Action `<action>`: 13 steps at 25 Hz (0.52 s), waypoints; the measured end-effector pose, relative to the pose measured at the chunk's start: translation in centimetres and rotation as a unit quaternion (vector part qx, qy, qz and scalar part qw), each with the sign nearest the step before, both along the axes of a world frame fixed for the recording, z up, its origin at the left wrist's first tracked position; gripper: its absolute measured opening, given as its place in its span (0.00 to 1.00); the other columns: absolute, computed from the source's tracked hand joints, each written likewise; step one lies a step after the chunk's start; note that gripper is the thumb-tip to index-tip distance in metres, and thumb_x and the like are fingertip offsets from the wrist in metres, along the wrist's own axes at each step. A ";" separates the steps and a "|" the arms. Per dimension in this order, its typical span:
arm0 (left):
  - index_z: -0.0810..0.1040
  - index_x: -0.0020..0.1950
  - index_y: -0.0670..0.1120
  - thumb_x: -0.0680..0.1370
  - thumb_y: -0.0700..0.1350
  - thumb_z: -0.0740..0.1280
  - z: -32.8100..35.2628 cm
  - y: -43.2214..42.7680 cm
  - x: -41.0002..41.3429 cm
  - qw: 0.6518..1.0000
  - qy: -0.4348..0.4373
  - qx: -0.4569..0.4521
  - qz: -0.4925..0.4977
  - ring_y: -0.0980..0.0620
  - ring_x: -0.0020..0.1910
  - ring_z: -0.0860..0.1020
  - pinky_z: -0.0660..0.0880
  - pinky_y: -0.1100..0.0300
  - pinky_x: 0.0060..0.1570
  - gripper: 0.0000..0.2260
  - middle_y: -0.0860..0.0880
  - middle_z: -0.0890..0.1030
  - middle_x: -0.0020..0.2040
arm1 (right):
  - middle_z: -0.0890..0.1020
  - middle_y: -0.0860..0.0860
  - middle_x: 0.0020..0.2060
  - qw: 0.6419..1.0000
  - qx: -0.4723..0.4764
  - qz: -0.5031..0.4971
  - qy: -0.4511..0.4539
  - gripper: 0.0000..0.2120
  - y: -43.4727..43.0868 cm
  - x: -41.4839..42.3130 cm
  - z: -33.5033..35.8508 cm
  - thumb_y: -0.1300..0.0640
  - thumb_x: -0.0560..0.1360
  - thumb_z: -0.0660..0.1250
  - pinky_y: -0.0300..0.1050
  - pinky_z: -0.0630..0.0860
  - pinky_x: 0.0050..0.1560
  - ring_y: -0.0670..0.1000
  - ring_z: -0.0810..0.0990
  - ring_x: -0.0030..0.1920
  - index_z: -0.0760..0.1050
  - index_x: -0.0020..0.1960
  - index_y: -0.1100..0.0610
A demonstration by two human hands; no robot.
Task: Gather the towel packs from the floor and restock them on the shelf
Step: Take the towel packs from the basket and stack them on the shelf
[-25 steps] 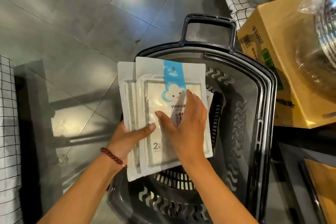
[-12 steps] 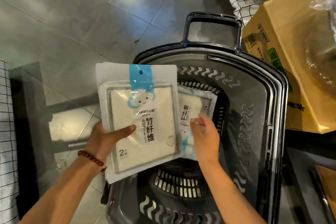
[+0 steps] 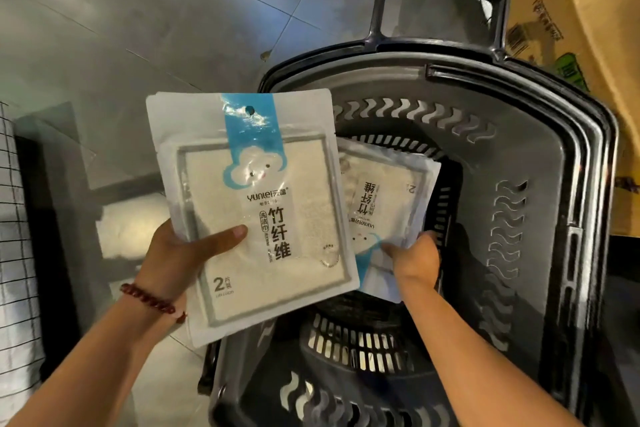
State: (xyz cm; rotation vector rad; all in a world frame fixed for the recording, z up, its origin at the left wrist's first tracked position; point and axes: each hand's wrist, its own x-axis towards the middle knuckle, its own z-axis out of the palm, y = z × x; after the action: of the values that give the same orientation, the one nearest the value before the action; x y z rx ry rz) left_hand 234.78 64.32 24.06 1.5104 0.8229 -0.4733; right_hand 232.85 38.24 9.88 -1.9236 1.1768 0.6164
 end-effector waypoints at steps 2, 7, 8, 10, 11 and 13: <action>0.81 0.51 0.45 0.38 0.56 0.82 0.3 -0.1 0.1 1.000 0.006 0.003 -0.003 0.45 0.45 0.84 0.81 0.50 0.39 0.43 0.46 0.85 0.46 | 0.80 0.59 0.52 0.998 0.057 -0.029 -0.026 0.18 -0.5 -0.2 1.2 0.63 0.70 0.73 0.45 0.74 0.48 0.55 0.78 0.49 0.74 0.57 0.65; 0.80 0.52 0.44 0.39 0.55 0.82 1.4 -0.7 0.1 1.000 0.009 0.017 -0.005 0.46 0.43 0.84 0.81 0.51 0.39 0.43 0.47 0.85 0.45 | 0.77 0.55 0.51 0.979 0.153 -0.039 -0.128 0.16 -2.7 -0.8 4.5 0.71 0.74 0.65 0.43 0.71 0.54 0.52 0.75 0.53 0.72 0.61 0.64; 0.80 0.52 0.44 0.45 0.51 0.82 1.6 -0.8 0.0 1.000 0.013 0.024 -0.003 0.44 0.44 0.84 0.81 0.50 0.40 0.37 0.46 0.85 0.45 | 0.76 0.54 0.53 0.977 0.168 -0.028 -0.128 0.18 -3.3 -0.9 5.0 0.73 0.74 0.63 0.44 0.71 0.56 0.51 0.74 0.54 0.71 0.63 0.64; 0.80 0.51 0.44 0.55 0.43 0.77 2.0 -0.8 -0.1 0.999 0.015 0.044 0.004 0.43 0.46 0.83 0.81 0.50 0.42 0.25 0.47 0.85 0.44 | 0.75 0.53 0.54 0.977 0.169 0.028 -0.124 0.23 -4.6 -1.1 6.0 0.77 0.72 0.59 0.43 0.71 0.58 0.52 0.73 0.57 0.69 0.64 0.63; 0.79 0.50 0.45 0.58 0.41 0.75 2.3 -0.8 -0.3 0.999 0.014 0.051 0.005 0.44 0.46 0.82 0.80 0.50 0.43 0.21 0.47 0.85 0.44 | 0.75 0.53 0.52 0.977 0.160 0.068 -0.121 0.25 -5.3 -1.2 6.5 0.79 0.70 0.57 0.39 0.71 0.55 0.52 0.73 0.57 0.68 0.64 0.63; 0.79 0.49 0.46 0.58 0.40 0.74 2.6 -0.9 -0.5 0.998 0.014 0.053 0.008 0.44 0.46 0.82 0.79 0.50 0.44 0.20 0.47 0.85 0.44 | 0.74 0.52 0.49 0.976 0.131 0.144 -0.100 0.25 -6.6 -1.1 7.8 0.78 0.69 0.55 0.31 0.71 0.45 0.53 0.74 0.55 0.68 0.62 0.62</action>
State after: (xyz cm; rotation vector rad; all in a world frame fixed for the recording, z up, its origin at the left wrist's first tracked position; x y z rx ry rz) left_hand 234.31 63.41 26.65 1.5969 0.8935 -0.4452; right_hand 231.78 31.68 17.69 -1.8906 0.6598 0.6753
